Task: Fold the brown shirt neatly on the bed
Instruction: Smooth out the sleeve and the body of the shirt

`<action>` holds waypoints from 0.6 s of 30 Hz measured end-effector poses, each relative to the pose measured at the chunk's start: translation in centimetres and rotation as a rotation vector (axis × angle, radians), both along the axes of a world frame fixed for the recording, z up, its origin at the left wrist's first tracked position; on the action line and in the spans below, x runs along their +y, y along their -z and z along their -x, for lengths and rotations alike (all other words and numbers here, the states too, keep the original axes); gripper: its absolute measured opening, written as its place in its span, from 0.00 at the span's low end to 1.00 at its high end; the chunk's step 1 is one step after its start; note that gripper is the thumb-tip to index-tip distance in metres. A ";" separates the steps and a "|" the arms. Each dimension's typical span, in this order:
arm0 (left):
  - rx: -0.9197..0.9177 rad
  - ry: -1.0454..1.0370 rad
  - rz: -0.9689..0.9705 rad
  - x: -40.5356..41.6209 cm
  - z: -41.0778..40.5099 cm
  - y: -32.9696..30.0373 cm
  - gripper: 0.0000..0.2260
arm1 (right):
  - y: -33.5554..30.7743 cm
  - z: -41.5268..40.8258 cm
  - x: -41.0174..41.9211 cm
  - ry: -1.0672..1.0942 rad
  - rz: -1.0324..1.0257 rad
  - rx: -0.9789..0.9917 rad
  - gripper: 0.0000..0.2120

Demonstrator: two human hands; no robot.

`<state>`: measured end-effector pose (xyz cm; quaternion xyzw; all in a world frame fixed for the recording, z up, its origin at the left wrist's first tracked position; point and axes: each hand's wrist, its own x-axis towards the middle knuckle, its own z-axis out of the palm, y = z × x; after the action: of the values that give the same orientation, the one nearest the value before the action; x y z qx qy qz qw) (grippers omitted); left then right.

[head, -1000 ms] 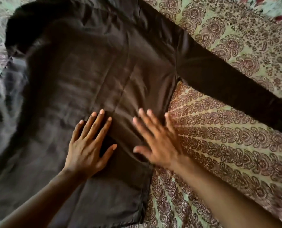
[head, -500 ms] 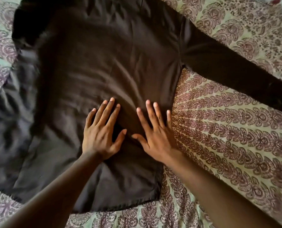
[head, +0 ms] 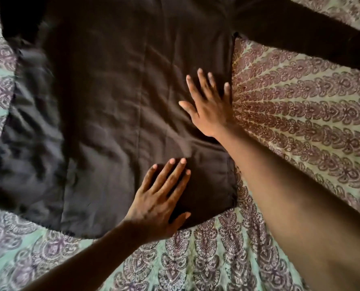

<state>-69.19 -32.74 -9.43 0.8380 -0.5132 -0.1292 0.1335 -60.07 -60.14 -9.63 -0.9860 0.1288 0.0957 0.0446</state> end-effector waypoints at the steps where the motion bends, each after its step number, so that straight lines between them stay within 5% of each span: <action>1: 0.006 0.026 0.012 0.3 0.3 0.0 0.39 | 0.3 -0.3 0.0 0.002 -0.011 0.020 0.36; 6: -0.047 0.161 0.117 0.3 1.0 0.5 0.29 | 0.3 2.9 -0.3 -0.086 0.014 -0.020 0.35; 12: -0.006 0.313 0.349 -1.2 2.4 0.7 0.02 | -0.3 11.1 0.4 -0.141 0.044 -0.002 0.32; 18: 0.083 0.367 0.394 -1.4 1.0 -0.9 0.09 | -1.7 13.5 2.2 0.113 0.080 -0.067 0.32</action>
<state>-70.22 -34.12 -8.52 0.6828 -0.6658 -0.0832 0.2892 -73.57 -57.98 -7.96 -0.9809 0.1863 0.0548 0.0146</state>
